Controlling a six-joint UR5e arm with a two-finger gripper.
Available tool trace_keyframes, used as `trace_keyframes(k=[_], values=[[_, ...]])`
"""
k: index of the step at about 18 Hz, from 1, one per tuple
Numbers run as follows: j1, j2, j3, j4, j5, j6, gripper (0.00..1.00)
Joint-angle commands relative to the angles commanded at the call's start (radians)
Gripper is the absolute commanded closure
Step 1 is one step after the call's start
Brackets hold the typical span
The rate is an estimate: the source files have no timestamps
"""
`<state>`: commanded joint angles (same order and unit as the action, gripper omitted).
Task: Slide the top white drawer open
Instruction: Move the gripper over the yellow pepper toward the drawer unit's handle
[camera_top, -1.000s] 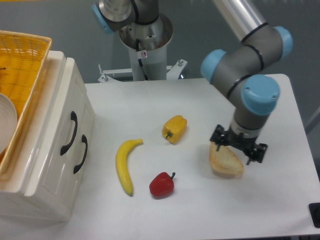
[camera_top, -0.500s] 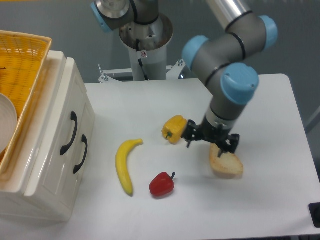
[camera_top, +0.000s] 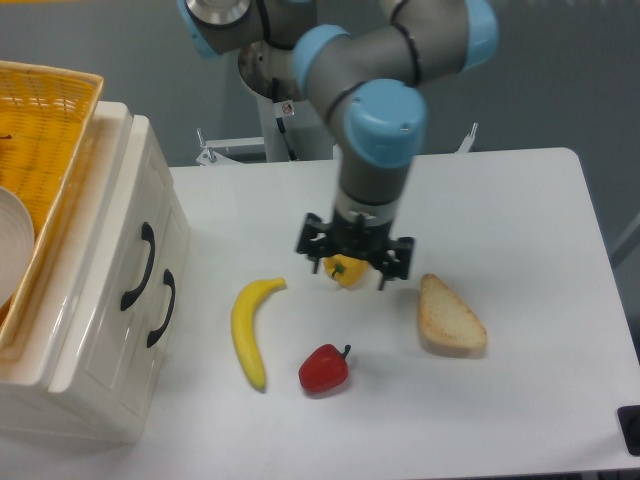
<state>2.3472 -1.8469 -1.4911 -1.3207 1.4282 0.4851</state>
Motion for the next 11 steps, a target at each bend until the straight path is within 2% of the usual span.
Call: trace_keyframes(k=[8,11], values=[[-0.058,0.005,0.020,-0.055,-0.069,-0.114,0.00],[-0.080,-0.005,0.057,-0.081,-0.089,-0.169,0.00]])
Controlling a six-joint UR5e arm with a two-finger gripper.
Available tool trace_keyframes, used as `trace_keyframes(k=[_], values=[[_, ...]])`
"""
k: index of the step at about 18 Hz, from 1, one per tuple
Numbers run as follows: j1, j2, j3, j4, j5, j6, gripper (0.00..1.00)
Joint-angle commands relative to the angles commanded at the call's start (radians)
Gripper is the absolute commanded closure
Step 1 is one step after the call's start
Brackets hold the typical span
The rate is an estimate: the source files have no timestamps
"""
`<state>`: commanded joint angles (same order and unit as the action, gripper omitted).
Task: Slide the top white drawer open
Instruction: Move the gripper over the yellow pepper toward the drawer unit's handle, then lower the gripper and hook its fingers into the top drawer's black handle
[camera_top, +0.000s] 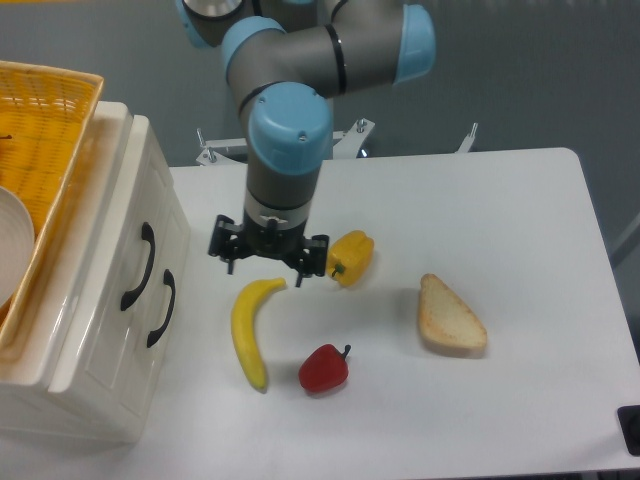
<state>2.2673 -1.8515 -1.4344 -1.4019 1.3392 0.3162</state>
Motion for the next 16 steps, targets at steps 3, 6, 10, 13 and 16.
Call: trace_keyframes(k=[3,6,10,13,16], values=[[-0.015,0.000,0.009,-0.028,-0.021,-0.019,0.00],[-0.023,0.000,0.009,-0.031,-0.044,-0.025,0.00],[-0.061,-0.003,-0.001,-0.045,-0.052,-0.063,0.00],[-0.072,-0.015,-0.001,-0.040,-0.101,-0.078,0.00],[-0.075,-0.017,-0.004,-0.040,-0.114,-0.078,0.00]])
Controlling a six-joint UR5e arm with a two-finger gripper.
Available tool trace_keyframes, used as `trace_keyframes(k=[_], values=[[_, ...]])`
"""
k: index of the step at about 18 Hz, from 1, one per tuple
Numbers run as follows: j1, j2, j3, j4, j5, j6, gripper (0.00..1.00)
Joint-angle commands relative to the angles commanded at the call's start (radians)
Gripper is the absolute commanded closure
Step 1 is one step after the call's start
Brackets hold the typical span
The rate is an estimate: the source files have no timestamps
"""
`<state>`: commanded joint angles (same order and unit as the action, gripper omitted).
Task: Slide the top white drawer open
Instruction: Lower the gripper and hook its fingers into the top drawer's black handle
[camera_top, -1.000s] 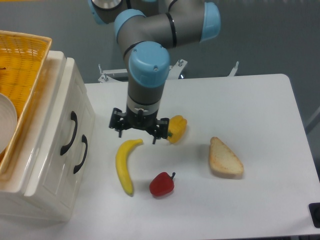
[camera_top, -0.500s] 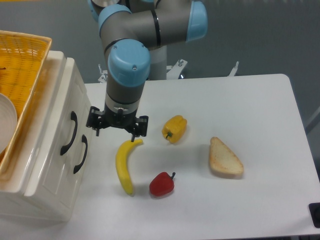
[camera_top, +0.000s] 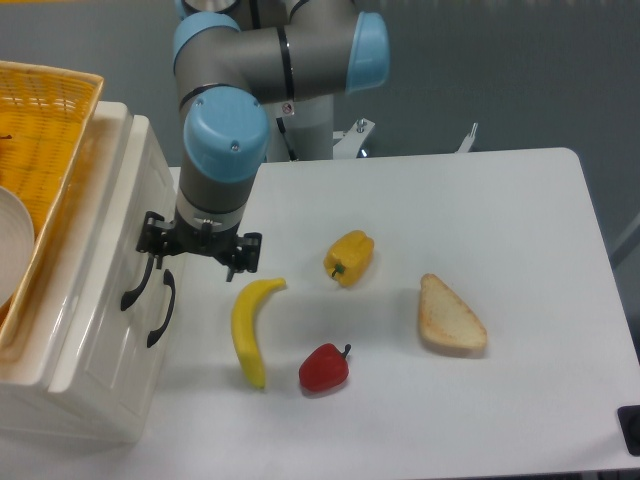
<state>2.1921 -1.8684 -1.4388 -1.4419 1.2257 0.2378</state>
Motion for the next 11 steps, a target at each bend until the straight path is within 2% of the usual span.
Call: trace_keyframes(k=[11], values=[[-0.014,0.000,-0.017,0.003,-0.012,0.000,0.00]])
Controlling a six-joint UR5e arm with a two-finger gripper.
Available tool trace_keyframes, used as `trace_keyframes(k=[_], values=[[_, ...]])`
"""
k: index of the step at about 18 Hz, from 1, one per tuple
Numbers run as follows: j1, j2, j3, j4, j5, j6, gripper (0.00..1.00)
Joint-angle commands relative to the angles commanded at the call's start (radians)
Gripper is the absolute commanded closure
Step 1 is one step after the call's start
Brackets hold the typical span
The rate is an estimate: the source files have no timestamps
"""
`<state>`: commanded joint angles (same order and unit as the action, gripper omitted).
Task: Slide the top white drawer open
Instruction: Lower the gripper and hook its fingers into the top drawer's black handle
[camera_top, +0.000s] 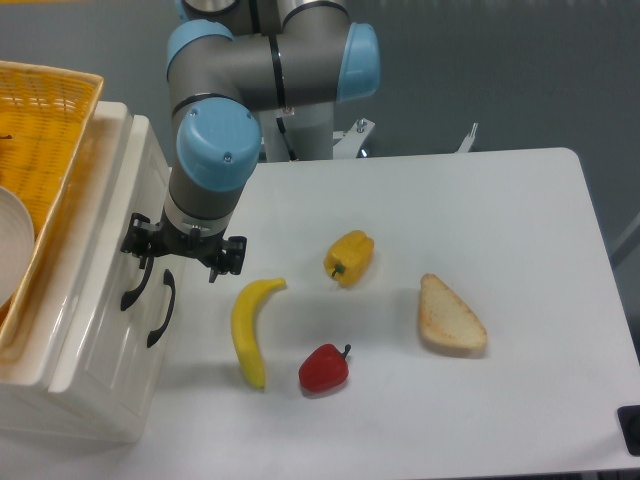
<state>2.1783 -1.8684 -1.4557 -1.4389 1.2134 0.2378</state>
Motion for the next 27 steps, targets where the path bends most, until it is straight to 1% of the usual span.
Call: trace_keyframes(k=[6,11,22,27], values=[[-0.002,-0.008,-0.003,0.002,0.003,0.000,0.00],[-0.003,-0.008,-0.023,0.005,0.003,0.000,0.00],[-0.012,-0.025,-0.025,0.006,0.006,-0.009,0.00],[-0.014,-0.031,-0.025,0.018,0.009,-0.012,0.00]])
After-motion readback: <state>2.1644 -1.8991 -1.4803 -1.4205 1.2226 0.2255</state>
